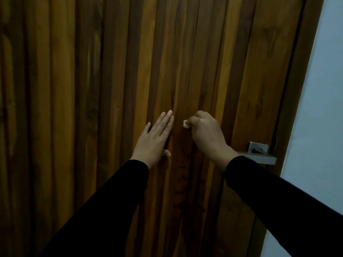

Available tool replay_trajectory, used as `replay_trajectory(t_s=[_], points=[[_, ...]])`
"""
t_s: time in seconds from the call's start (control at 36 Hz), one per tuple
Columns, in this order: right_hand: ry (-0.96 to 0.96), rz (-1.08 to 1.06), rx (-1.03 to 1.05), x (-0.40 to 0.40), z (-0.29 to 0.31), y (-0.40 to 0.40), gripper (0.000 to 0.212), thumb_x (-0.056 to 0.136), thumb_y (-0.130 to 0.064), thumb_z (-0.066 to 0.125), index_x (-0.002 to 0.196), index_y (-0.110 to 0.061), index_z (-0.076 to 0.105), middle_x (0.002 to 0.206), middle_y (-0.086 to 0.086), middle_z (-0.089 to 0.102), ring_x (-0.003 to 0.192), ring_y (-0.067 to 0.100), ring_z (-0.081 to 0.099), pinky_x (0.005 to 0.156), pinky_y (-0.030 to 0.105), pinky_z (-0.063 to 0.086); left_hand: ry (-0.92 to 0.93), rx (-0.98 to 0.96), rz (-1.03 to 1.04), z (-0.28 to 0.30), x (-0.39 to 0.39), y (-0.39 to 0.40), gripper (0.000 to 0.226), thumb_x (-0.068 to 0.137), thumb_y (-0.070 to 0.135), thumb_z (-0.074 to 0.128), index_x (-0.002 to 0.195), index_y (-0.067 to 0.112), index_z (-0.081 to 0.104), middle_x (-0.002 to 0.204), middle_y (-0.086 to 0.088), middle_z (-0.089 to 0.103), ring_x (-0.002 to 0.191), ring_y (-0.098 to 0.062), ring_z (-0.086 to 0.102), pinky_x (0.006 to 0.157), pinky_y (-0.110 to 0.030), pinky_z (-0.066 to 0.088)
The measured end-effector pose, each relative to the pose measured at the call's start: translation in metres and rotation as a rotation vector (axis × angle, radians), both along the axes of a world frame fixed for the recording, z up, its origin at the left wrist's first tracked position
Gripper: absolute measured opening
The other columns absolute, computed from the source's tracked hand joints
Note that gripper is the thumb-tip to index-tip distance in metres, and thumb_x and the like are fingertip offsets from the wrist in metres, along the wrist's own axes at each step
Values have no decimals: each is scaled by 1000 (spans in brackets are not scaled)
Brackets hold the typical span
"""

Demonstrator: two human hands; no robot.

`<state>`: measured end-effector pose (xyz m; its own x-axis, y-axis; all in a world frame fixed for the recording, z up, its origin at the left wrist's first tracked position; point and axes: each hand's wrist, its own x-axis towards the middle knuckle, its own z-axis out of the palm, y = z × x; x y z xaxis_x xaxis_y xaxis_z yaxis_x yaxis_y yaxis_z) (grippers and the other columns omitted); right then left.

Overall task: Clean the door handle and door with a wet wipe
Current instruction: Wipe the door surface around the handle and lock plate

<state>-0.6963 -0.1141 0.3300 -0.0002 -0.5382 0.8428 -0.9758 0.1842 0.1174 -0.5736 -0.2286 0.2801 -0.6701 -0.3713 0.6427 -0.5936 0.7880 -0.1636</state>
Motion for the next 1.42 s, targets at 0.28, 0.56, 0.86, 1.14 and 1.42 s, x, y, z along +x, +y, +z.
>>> replay_trajectory(t_s=[0.28, 0.56, 0.86, 1.14, 1.42], points=[[83, 36, 84, 3, -39, -13, 18, 91, -8, 52, 87, -3, 69, 83, 9, 58, 74, 11, 33, 56, 19, 24, -1, -1, -20, 0, 1, -1, 107, 85, 42, 61, 146, 18, -23, 149, 5, -37, 135, -12, -31, 117, -40, 2], [73, 49, 123, -3, -77, -8, 3, 81, -5, 67, 80, -5, 70, 71, 6, 56, 68, 11, 34, 48, 19, 31, 10, 17, -14, -1, 0, 0, 109, 84, 41, 64, 146, 18, -23, 150, 5, -35, 136, -12, -31, 115, -39, -1], [66, 19, 341, -14, -91, 12, 23, 94, -10, 45, 106, -7, 65, 100, 7, 56, 82, 11, 35, 66, 22, 33, 9, 28, 5, -1, -1, -1, 112, 83, 42, 64, 144, 20, -27, 147, 6, -39, 133, -12, -33, 114, -39, -4], [-88, 71, -32, -11, -69, 4, 13, 87, -3, 56, 92, -3, 68, 84, 11, 58, 75, 22, 52, 57, 30, 47, 28, 14, -7, -2, -3, -2, 112, 83, 40, 66, 144, 19, -25, 146, 7, -40, 134, -12, -33, 116, -41, 1], [-66, -8, 159, -5, -97, 1, 18, 93, -11, 51, 101, -7, 66, 94, 7, 57, 81, 10, 36, 65, 21, 31, 23, -16, 23, -4, -5, -2, 112, 83, 41, 65, 142, 18, -28, 147, 4, -39, 135, -14, -31, 117, -42, 5]])
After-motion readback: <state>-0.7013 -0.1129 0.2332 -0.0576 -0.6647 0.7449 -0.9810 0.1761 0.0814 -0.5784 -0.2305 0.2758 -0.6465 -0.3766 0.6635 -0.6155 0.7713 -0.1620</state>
